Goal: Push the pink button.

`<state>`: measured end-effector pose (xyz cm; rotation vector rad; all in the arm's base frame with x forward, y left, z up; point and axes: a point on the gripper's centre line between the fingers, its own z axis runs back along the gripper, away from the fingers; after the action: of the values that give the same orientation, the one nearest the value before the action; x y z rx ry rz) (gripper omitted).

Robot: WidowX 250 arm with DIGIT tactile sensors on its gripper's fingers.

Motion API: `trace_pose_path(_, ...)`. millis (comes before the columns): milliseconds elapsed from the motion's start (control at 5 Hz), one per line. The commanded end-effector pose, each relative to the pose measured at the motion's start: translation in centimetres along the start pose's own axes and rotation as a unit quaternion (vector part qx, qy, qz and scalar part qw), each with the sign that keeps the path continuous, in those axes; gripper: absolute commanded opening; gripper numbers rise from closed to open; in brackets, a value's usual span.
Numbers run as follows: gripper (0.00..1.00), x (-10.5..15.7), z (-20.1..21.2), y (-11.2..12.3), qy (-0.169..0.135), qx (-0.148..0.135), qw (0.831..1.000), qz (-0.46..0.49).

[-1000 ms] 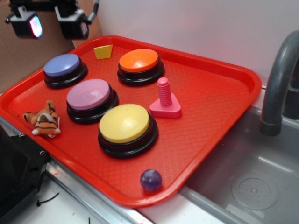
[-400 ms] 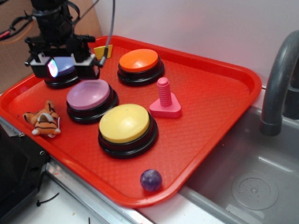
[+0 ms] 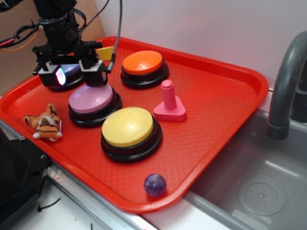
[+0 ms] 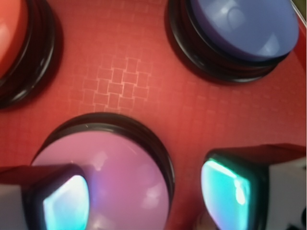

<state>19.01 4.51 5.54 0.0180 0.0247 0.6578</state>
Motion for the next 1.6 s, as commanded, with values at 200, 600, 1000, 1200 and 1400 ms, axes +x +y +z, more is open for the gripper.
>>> trace_pose_path(200, 1.00, 0.3, 3.4, 1.1, -0.021, -0.002, 1.000, -0.011)
trace_pose_path(600, 1.00, 0.5, 4.7, 1.4, -0.027, -0.006, 1.000, -0.016)
trace_pose_path(1000, 1.00, 0.5, 5.7, 1.6, -0.036, -0.003, 0.999, -0.014)
trace_pose_path(1200, 1.00, 0.6, 6.2, 1.9, -0.036, -0.008, 0.999, -0.010)
trace_pose_path(1400, 1.00, 0.8, 6.5, 2.1, -0.037, -0.011, 0.999, -0.007)
